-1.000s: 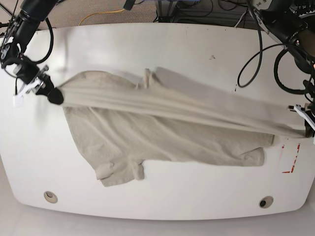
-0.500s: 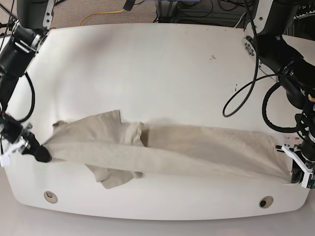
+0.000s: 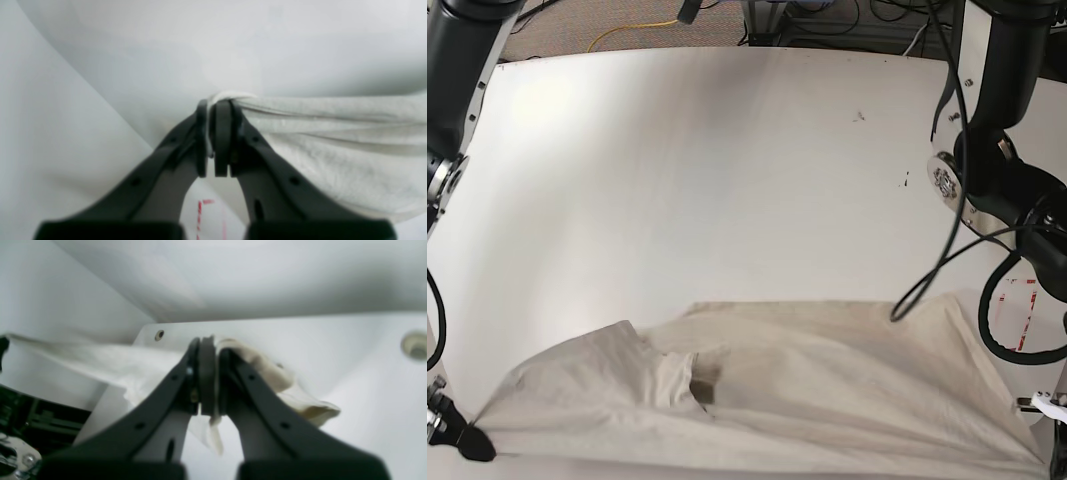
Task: Fold the T-shirt properly
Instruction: 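Swing the held shirt edge back over the shirt with both grippers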
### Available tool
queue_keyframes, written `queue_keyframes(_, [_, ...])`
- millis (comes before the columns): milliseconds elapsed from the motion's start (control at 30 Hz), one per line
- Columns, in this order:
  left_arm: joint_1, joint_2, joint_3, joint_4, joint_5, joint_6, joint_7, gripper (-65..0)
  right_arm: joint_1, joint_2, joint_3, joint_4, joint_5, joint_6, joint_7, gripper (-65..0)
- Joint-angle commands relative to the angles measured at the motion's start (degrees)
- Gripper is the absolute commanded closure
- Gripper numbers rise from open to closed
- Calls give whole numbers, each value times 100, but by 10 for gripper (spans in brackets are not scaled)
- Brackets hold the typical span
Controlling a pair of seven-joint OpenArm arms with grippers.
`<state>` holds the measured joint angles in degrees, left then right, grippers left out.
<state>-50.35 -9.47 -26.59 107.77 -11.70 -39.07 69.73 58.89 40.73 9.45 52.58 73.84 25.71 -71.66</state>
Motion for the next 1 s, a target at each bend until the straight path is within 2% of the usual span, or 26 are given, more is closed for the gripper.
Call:
queue_keyframes(0, [-631, -217, 8, -135, -56, 34, -156, 0, 682, 274, -299, 92, 224, 44, 172, 0])
queue_keyframes(167, [-1493, -376, 8, -653, -65, 34, -156, 0, 1394, 520, -791, 92, 233, 44, 164, 0])
queue_keyframes(367, [-1598, -411, 8, -926, -91, 8, -156, 0, 1412, 573, -835, 92, 242, 44, 137, 0])
queue_keyframes(567, [-798, -393, 8, -750, -100, -1, -156, 0, 638, 582, -739, 109, 268, 44, 137, 0])
queue_keyframes(700, [-218, -323, 8, -618, -135, -10, -156, 0, -188, 564, -97, 118, 268, 44, 128, 0])
queue_keyframes(967, [1250, -270, 0, -64, -627, -10, -156, 0, -1516, 503, 606, 136, 277, 44, 120, 0])
